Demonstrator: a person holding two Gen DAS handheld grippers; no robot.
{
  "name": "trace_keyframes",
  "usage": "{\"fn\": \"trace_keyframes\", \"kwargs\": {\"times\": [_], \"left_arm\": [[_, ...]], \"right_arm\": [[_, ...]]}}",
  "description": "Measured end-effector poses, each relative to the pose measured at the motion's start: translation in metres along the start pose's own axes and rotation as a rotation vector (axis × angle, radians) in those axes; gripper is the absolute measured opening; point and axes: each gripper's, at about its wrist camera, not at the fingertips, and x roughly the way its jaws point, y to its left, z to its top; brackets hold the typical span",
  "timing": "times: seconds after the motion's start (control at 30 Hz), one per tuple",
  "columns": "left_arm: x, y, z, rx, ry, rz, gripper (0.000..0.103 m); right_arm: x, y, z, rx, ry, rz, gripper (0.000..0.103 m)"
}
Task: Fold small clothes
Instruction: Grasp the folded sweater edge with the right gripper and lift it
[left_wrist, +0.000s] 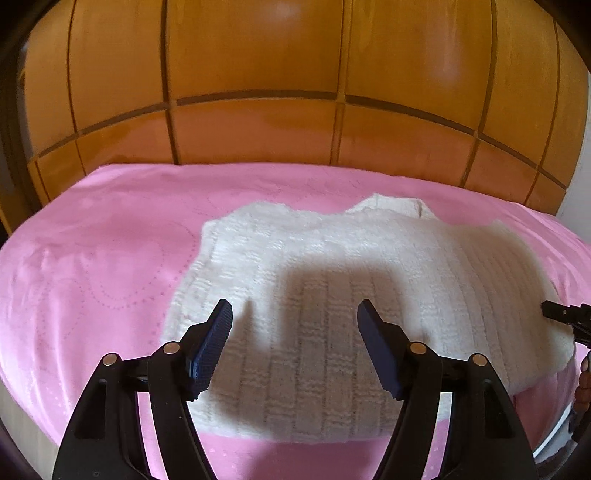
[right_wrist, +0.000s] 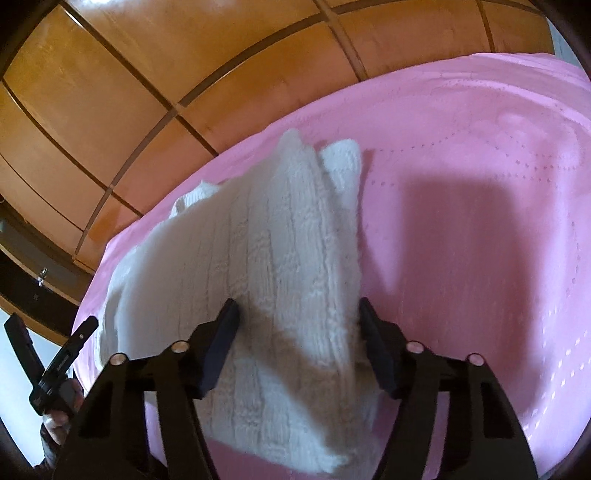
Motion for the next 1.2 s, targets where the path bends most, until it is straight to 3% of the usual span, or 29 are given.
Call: {"fn": "trace_keyframes", "kwargs": {"times": [0.1,0.2,0.4,0.7,0.8,0.97,1.13,1.2], "left_arm": [[0.007,-0.003,-0.003,-0.004,0.024,-0.022,0.069],[0.018,-0.006,-0.007,0.016,0.058,-0.058,0.069],[0.035,0.002,-0.015,0.002,0.111,-0.126,0.069],[0.038,0.020,-0.010,-0.049,0.142,-0.252,0.065],[0.028,0.042,-0.003,-0.113,0.125,-0.305,0.062],[0.018,0.100,0.004,-0.258,0.110,-0.318,0.062],[0.008,0.158,0.001,-0.428,0.102,-0.384,0.060],[0.004,0.169,-0.002,-0.470,0.096,-0.434,0.060]], "right_arm": [[0.003,0.007,0.001,-0.009,0.030,-0.001,0.033],[0.001,0.023,0.004,-0.052,0.038,-0.057,0.026],[-0.026,0.064,0.018,-0.121,-0.001,-0.061,0.023],[-0.028,0.193,0.037,-0.298,-0.012,0.106,0.020],[-0.013,0.243,0.039,-0.362,-0.015,0.141,0.019],[0.045,0.318,0.019,-0.450,0.046,0.179,0.019],[0.107,0.349,-0.026,-0.530,0.168,0.173,0.019],[0.123,0.353,-0.041,-0.544,0.224,0.228,0.017]]}}
